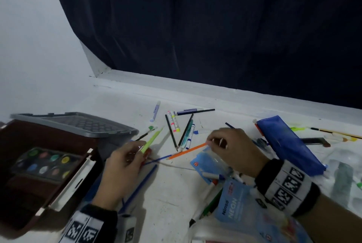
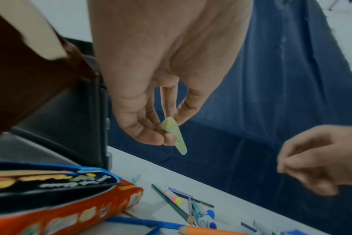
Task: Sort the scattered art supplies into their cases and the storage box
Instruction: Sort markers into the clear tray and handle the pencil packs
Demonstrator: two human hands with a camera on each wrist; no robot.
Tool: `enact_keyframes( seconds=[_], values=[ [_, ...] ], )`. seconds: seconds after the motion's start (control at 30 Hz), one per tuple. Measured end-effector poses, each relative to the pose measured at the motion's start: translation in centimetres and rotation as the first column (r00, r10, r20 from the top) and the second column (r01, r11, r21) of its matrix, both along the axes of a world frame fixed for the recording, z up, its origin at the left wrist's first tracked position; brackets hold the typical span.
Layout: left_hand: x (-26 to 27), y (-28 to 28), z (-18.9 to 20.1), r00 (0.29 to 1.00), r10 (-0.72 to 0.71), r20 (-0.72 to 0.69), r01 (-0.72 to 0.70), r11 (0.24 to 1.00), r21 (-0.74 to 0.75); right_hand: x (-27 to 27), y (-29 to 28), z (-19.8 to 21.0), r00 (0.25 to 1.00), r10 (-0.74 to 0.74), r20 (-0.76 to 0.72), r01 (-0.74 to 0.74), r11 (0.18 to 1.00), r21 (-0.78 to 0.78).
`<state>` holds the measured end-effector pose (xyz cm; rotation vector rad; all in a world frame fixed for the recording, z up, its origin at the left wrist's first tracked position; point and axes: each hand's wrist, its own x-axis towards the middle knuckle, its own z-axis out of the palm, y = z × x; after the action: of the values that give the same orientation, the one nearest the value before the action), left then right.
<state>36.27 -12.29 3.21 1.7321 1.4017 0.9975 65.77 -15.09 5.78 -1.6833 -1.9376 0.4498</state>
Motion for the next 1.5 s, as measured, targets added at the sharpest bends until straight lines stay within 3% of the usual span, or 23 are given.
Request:
enact_keyframes(
  seconds=[0.27,0.37,0.57,0.7,0.93,1.17,1.27,1.5],
  values=[
    [-2.5,-2.1,-1.5,0.960,0.117,0.254,-0.088,0.988,-0.125,-4.5,12.6,-1.9,0.964,0.138,0.225,-0.143,0.990,0.006],
    [-2.3,-2.0,-1.7,0.945,0.157,0.287,-0.124,0.984,-0.127,-6.6,16.7,-3.5,0.913,0.206,0.351,-0.192,0.979,-0.076],
    [-1.7,-2.2,-1.5,0.912,0.239,0.334,-0.208,0.970,-0.125,-9.7,22.2,-5.4,0.821,0.329,0.466,-0.266,0.944,-0.197],
    [-1.2,-1.9,-1.6,0.902,0.250,0.352,-0.213,0.967,-0.140,-10.6,23.1,-6.6,0.701,0.417,0.578,-0.297,0.908,-0.296],
    [-0.8,-1.6,-1.3,0.900,0.251,0.357,-0.213,0.967,-0.142,-11.0,20.8,-5.9,0.613,0.315,0.725,-0.355,0.929,-0.104],
    [-0.4,-2.7,0.2,0.898,0.210,0.386,-0.184,0.977,-0.103,-8.2,16.2,-3.0,0.757,0.183,0.628,-0.441,0.852,0.283],
    [-0.1,-3.5,1.2,0.897,0.183,0.401,-0.159,0.983,-0.094,-6.8,12.7,-0.3,0.796,0.144,0.588,-0.380,0.875,0.299],
    [1.7,-5.9,2.1,0.908,0.081,0.410,-0.070,0.997,-0.042,-3.2,2.6,3.1,0.805,0.028,0.592,-0.243,0.926,0.287]
  ],
)
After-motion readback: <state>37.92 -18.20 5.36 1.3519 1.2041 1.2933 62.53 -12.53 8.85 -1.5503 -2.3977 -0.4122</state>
